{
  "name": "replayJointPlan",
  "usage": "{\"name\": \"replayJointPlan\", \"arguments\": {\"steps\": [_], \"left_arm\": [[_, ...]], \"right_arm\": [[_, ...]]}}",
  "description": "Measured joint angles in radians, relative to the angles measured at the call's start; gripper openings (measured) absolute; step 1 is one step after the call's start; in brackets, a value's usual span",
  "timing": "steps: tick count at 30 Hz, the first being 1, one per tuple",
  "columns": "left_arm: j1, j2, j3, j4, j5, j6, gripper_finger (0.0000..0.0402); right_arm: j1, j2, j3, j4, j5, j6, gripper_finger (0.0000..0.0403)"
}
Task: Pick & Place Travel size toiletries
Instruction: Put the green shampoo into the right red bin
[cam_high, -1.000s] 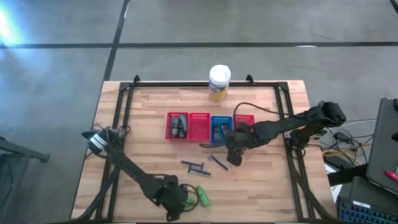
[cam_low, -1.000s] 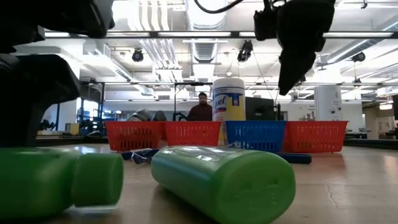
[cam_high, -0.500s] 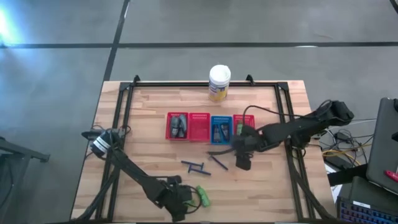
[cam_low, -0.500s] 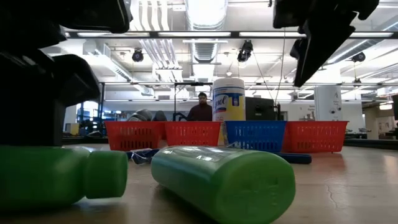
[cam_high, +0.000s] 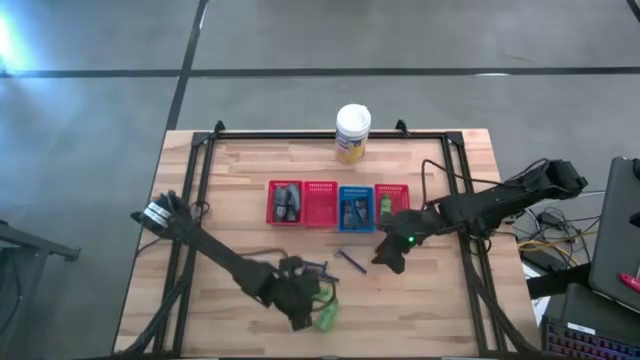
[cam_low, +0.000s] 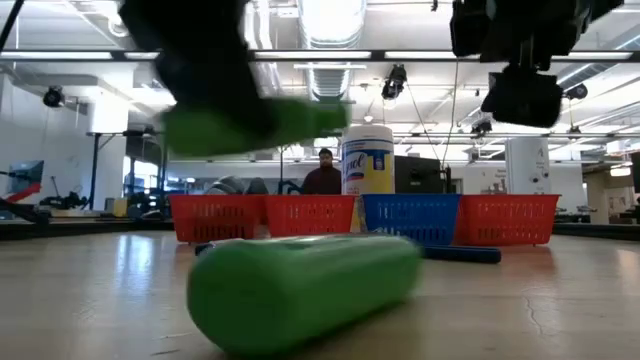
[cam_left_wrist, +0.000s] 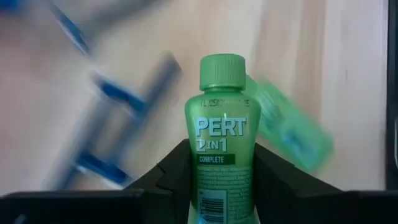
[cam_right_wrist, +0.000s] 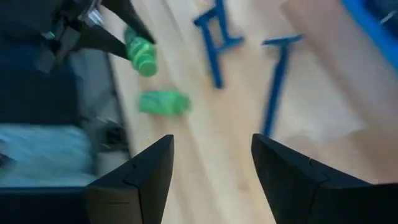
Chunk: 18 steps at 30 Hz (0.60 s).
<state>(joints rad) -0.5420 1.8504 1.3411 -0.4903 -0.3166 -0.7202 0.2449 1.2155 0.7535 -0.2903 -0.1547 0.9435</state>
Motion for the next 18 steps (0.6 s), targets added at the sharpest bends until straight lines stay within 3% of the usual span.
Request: {"name": "replayJointPlan", "arguments": {"steps": [6, 12, 18], "left_arm": [[0.082, -0.104, 0.013, 0.006, -0.179, 0.232, 0.0128], [0.187, -0.11, 0.045, 0.022, -0.171, 0.411, 0.0127], [0.249, -0.108, 0.054, 0.164, -0.16, 0.532, 0.0126]], "right_arm": [[-0.001, -0.014, -0.09, 0.297, -0.007, 0.281, 0.0231], [-0.001, -0.014, -0.085, 0.368, 0.069, 0.311, 0.0277], [-0.006, -0.009, -0.072, 0.348, 0.146, 0.338, 0.0326]]}}
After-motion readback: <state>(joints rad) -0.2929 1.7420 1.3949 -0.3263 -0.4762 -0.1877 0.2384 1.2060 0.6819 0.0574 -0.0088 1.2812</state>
